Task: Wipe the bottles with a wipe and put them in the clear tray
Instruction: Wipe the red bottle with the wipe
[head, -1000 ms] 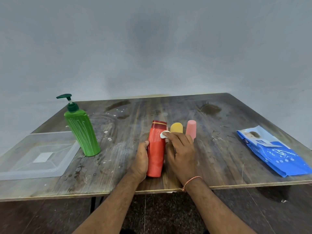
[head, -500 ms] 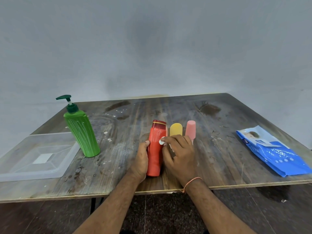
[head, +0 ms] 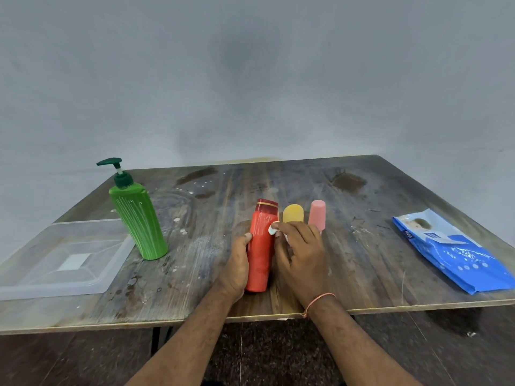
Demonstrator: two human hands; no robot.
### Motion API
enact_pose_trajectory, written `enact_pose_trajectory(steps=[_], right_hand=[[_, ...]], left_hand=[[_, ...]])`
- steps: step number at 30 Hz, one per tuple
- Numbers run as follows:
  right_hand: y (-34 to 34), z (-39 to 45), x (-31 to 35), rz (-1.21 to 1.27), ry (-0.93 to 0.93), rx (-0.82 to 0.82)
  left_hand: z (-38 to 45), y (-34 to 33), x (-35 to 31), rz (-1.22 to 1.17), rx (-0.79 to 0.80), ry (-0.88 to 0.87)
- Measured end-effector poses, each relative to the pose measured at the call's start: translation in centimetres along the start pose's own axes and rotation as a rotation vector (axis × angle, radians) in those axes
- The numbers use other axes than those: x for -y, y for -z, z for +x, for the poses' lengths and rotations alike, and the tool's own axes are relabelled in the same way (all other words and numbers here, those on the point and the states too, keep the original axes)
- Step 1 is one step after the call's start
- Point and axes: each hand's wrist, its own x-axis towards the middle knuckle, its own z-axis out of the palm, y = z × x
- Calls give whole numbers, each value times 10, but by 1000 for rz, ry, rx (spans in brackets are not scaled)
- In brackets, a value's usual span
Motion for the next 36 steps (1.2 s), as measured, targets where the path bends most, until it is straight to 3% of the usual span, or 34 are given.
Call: enact_pose_trajectory(steps=[5,11,36], right_hand=[[3,0,3,29,60,39],[2,0,2,-10,-29,62],[11,10,13,-86,224,144]], left_hand=[[-1,-1,-1,-5,-2,-6],[-4,-2,-5,15,9,2],[-12,-4,-14,-49,7,-19]])
